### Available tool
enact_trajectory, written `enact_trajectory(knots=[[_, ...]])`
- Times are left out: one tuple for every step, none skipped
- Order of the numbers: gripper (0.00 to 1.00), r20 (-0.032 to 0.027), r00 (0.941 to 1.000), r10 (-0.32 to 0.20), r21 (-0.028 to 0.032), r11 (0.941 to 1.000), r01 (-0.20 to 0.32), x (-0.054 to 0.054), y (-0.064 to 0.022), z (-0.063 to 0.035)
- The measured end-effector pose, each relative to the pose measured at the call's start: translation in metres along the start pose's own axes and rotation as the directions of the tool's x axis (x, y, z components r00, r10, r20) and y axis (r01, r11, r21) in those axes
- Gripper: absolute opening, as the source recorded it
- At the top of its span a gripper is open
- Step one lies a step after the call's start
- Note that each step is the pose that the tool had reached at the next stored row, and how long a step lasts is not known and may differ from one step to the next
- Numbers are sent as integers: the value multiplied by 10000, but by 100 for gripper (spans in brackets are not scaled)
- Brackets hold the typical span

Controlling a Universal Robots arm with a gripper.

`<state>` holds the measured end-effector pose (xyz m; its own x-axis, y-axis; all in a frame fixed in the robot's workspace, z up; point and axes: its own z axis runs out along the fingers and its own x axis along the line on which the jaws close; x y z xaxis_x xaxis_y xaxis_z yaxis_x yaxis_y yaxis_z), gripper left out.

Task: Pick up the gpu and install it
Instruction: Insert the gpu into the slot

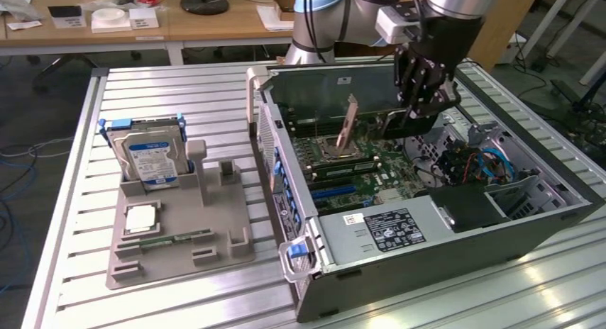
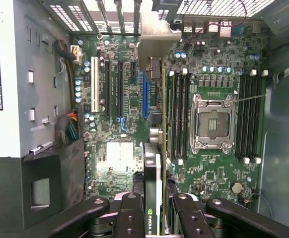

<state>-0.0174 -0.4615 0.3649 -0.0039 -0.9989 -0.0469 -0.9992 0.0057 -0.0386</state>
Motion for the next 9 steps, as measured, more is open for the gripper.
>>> enact_trajectory(knots=[[27, -1, 10000, -2, 14, 10000, 2, 0, 5, 9], [27, 0, 10000, -3, 27, 10000, 3, 1, 10, 16], [27, 0, 10000, -4, 37, 10000, 4, 1, 16, 23], [27, 0, 10000, -5, 44, 10000, 5, 1, 21, 29], [27, 0, 10000, -5, 49, 10000, 5, 2, 27, 36], [27, -1, 10000, -5, 53, 10000, 5, 2, 32, 41], [27, -1, 10000, -5, 54, 10000, 5, 2, 37, 46], [27, -1, 10000, -5, 54, 10000, 5, 2, 43, 50], [27, -1, 10000, -5, 54, 10000, 5, 3, 50, 54]])
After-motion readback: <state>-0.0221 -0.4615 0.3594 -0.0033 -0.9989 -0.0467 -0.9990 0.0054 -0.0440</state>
